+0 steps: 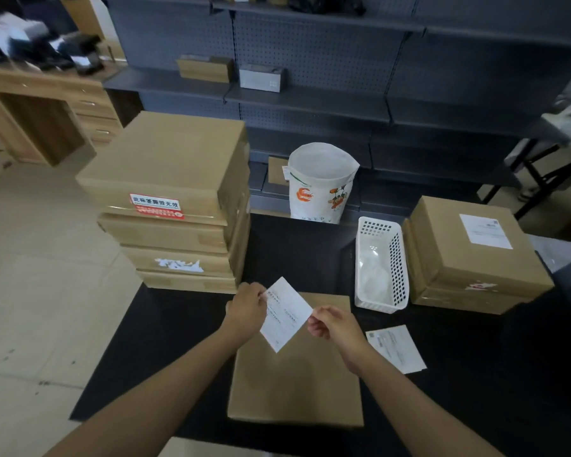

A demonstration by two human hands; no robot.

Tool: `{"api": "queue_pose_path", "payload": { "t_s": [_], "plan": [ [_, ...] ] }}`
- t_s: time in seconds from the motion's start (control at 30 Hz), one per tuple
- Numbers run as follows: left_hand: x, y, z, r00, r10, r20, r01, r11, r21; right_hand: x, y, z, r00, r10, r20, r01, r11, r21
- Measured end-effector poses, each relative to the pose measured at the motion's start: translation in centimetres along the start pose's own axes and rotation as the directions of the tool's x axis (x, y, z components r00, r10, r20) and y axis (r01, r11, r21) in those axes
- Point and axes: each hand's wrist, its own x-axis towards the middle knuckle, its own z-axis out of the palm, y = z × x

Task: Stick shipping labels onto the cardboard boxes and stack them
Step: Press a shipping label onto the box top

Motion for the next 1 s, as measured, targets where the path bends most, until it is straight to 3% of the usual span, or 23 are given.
{"api": "queue_pose_path", "payload": {
  "t_s": [0.1, 0.17, 0.2, 0.27, 0.33, 0.43, 1.0],
  "plan": [
    [-0.9, -1.1, -0.4, 0.983, 0.072, -0.169, -0.028, 0.967, 0.252, -0.6, 0.4, 1.6, 1.0, 0.001, -0.012, 0.0, 0.998, 0.058],
    [-1.4, -1.0, -0.6, 0.963, 0.218, -0.16, -0.167, 0.944, 0.284, -0.7, 0.6, 2.4, 1.0, 0.003, -0.021, -0.001, 0.996, 0.09],
    [-1.6, -0.8, -0.6, 0.947, 0.302, -0.111, -0.268, 0.931, 0.247, -0.8, 0.7, 2.7, 1.0, 0.003, -0.019, -0.002, 0.995, 0.097],
    [-2.5, 0.0, -0.5, 0.915, 0.397, -0.067, -0.397, 0.918, 0.012, -1.0, 0.7, 3.1, 1.0, 0.0, -0.003, 0.001, 0.994, 0.106],
    [-3.5, 0.6, -0.1, 0.914, 0.396, -0.082, -0.405, 0.9, -0.165, -1.2, 0.5, 3.5, 1.0, -0.01, 0.014, 0.008, 0.994, 0.111],
    [-4.1, 0.8, 0.5, 0.934, 0.347, -0.091, -0.358, 0.898, -0.257, -1.4, 0.5, 3.9, 1.0, -0.028, 0.014, 0.027, 0.999, 0.043],
    [-4.7, 0.7, -0.2, 0.922, 0.378, -0.086, -0.387, 0.913, -0.131, -0.9, 0.9, 3.0, 0.995, -0.066, 0.075, 0.068, 0.997, -0.027]
  ]
}}
